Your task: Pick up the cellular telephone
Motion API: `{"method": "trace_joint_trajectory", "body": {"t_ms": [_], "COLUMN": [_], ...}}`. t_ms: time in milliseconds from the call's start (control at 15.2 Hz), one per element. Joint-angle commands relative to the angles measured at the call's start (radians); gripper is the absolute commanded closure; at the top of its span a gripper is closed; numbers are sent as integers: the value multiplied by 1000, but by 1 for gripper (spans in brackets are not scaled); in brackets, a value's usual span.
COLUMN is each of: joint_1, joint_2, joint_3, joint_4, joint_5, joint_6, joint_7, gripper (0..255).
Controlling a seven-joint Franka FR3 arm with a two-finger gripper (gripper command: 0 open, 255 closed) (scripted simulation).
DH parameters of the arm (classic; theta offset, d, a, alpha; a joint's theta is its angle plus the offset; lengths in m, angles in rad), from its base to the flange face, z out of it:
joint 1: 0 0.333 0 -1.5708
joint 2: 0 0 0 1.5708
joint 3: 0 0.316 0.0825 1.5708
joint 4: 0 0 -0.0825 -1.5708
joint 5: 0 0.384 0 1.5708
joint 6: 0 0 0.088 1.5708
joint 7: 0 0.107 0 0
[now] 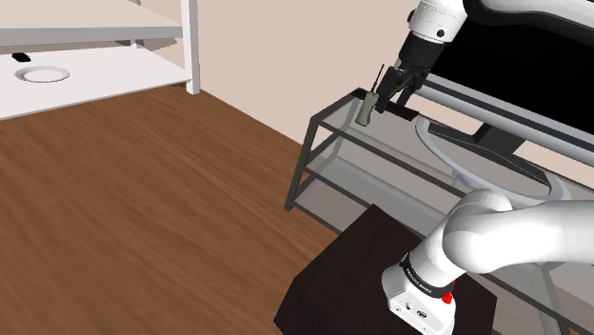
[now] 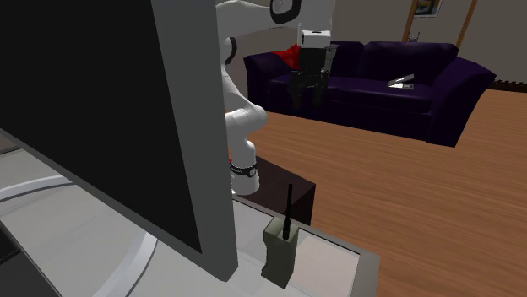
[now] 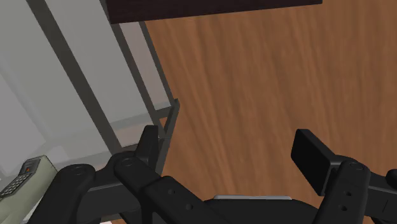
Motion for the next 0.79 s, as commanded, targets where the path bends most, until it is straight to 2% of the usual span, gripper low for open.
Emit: {"method": "trace_joint_trajectory", "body": {"t_ms": [0, 726], "joint_1": [0, -24], "joint_2": [0, 166], "joint_3": [0, -256], "joint_4": [0, 48], "joint_5": [0, -132], "joint_6": [0, 149], "joint_7": [0, -352], "gripper": [0, 0]}}
